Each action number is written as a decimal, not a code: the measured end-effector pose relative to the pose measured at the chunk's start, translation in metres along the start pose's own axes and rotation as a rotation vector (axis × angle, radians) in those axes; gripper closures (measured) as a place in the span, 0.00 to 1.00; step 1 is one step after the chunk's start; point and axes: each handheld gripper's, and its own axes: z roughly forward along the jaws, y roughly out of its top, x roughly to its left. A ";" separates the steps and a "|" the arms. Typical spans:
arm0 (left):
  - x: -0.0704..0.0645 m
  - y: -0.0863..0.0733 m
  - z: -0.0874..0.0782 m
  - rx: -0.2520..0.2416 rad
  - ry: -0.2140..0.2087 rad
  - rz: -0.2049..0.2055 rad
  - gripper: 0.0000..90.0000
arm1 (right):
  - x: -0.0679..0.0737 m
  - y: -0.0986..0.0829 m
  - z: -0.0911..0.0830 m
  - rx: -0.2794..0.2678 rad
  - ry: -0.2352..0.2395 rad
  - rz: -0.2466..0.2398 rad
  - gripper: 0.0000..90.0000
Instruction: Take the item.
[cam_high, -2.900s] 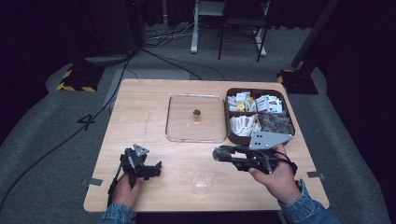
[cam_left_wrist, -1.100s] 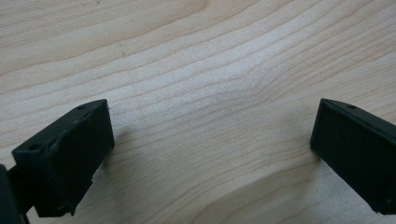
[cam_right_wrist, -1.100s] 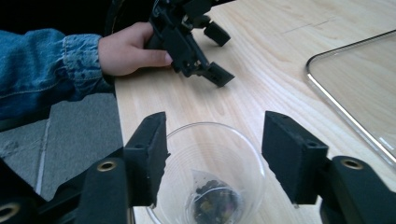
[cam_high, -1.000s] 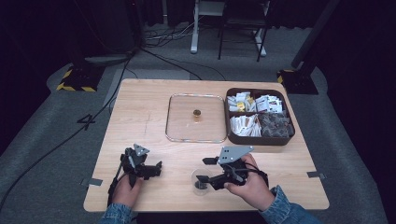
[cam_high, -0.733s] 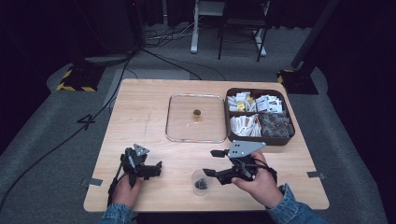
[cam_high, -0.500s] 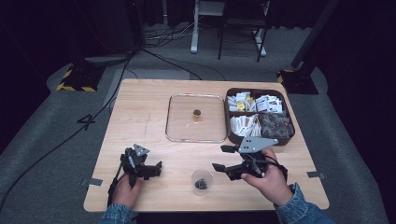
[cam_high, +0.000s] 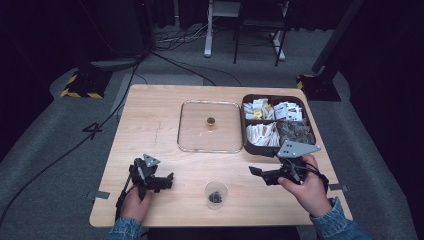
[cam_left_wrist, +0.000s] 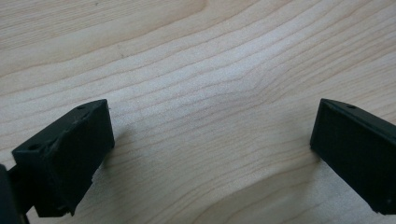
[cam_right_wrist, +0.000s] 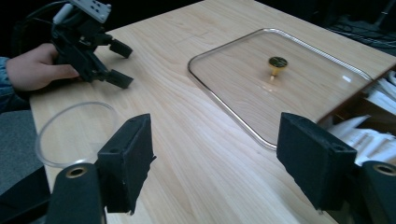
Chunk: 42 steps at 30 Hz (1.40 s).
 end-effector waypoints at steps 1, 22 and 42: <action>0.000 0.000 0.000 -0.001 0.000 -0.004 0.00 | -0.003 -0.002 -0.002 0.001 -0.009 0.005 0.31; 0.000 0.001 0.001 -0.003 -0.006 -0.007 0.00 | -0.058 -0.055 -0.014 0.077 -0.097 0.109 0.31; 0.000 0.002 0.002 -0.003 -0.007 -0.003 0.00 | -0.069 -0.123 0.006 0.163 -0.141 0.218 0.25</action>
